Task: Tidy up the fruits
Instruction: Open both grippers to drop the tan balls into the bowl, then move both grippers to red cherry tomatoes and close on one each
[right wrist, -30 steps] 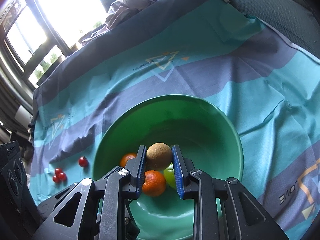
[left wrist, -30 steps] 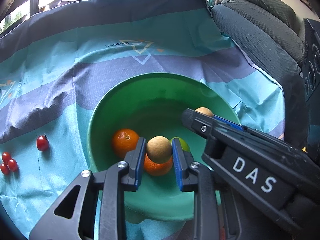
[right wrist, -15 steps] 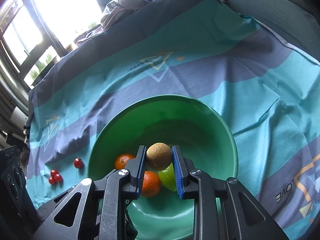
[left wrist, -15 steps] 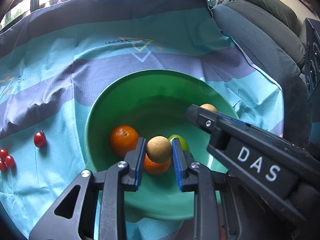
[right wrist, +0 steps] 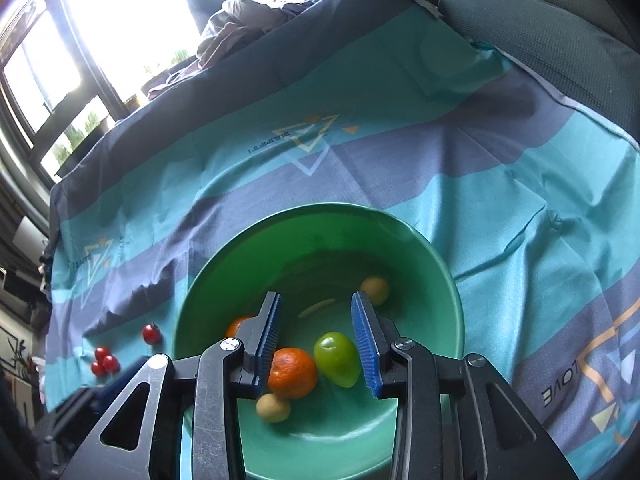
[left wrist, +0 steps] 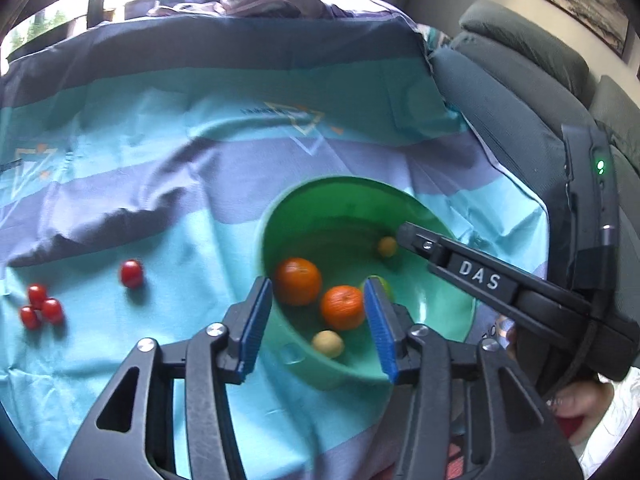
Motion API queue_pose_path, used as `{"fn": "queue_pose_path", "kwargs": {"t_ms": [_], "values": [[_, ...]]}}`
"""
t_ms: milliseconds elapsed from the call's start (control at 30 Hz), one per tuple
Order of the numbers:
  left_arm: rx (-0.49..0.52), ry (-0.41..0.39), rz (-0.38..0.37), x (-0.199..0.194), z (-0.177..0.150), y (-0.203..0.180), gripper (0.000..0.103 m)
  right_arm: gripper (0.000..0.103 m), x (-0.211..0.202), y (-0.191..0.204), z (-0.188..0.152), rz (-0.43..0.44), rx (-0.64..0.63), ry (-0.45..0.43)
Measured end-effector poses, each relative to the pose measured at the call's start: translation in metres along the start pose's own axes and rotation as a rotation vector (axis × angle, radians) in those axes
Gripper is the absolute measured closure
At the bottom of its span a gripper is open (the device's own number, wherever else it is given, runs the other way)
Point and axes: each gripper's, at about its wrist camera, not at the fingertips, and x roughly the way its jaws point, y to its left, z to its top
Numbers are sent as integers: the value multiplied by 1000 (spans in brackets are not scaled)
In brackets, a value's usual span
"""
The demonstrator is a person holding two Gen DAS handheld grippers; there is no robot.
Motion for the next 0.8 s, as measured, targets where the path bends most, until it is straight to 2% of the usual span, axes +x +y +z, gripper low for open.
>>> {"fn": "queue_pose_path", "kwargs": {"t_ms": [167, 300, 400, 500, 567, 600, 733, 800], "values": [[-46, -45, 126, -39, -4, 57, 54, 66, -3, 19, -3, -7, -52, -12], [-149, -58, 191, -65, -5, 126, 54, 67, -9, 45, -9, -13, -117, -35], [-212, -73, 293, -75, -8, 174, 54, 67, -10, 71, -15, 4, -182, -41], [-274, -75, 302, -75, -14, 214, 56, 67, -8, 98, -22, 55, -223, -24], [-351, -57, 289, -69, -15, 236, 56, 67, -3, 114, -24, 115, -247, 13], [-373, -37, 289, -64, -15, 242, 56, 67, 3, 125, -25, 181, -247, 56], [-355, 7, 295, -43, -13, 248, 57, 67, 28, 170, -23, 350, -274, 214], [-338, 36, 307, -36, -14, 248, 61, 67, 45, 186, -21, 342, -274, 261]]}}
